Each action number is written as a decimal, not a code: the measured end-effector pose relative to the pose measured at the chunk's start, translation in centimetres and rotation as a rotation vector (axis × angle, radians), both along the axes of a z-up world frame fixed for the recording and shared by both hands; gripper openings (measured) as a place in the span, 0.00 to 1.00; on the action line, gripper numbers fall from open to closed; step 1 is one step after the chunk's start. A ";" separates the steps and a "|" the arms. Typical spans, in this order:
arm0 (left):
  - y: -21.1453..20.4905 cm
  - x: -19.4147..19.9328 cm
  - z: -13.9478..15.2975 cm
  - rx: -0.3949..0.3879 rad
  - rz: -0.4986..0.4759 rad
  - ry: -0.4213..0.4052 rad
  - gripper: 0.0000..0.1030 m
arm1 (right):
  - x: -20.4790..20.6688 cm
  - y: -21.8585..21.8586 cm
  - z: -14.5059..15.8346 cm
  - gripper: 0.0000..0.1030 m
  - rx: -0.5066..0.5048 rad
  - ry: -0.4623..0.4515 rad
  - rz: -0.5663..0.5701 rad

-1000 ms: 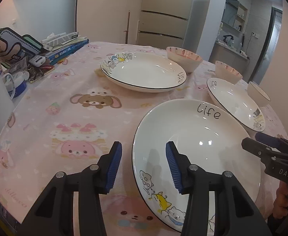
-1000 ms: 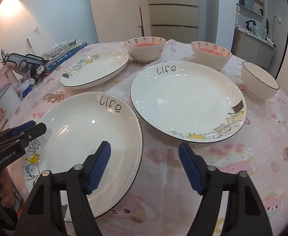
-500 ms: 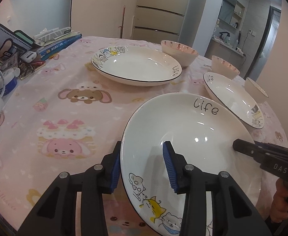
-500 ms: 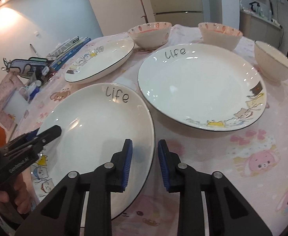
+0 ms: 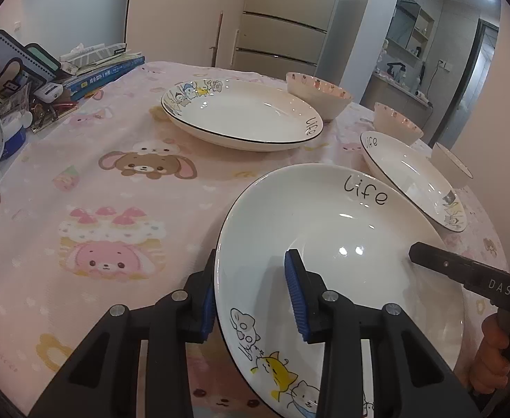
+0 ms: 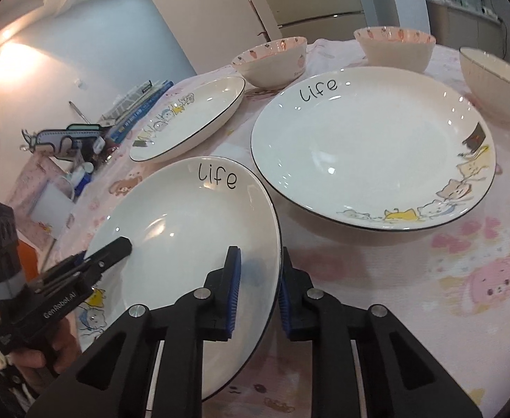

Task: Organize plates and bowls
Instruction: 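Close both grippers on the rim of the large 'life' plate, then lift the plate with both grippers and carry it over the other 'life' plate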

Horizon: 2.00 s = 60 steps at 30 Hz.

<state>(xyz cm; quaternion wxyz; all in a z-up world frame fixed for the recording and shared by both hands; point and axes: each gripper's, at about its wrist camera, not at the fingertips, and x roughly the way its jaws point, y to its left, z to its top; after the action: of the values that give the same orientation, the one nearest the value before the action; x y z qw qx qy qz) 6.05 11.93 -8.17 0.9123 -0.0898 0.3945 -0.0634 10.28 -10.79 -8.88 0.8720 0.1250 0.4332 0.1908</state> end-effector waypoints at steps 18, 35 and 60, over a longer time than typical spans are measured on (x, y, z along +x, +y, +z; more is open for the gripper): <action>0.8 -1.5 -0.4 -0.116 0.091 -0.031 0.20 | 0.7 -1.5 -0.4 0.17 0.099 0.017 0.026; -1.1 -3.2 1.1 -0.055 0.141 -0.056 0.22 | 0.5 -1.4 0.1 0.17 0.049 -0.003 0.050; -11.8 1.2 12.1 -0.113 -0.078 -0.214 0.22 | -1.6 -11.9 11.8 0.17 0.002 -0.171 -0.098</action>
<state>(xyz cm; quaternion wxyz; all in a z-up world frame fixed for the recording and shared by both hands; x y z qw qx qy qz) 7.29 0.09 3.91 0.9395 -0.1182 0.2941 -0.1302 8.63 -22.68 2.87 0.9139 0.1304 0.3504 0.1583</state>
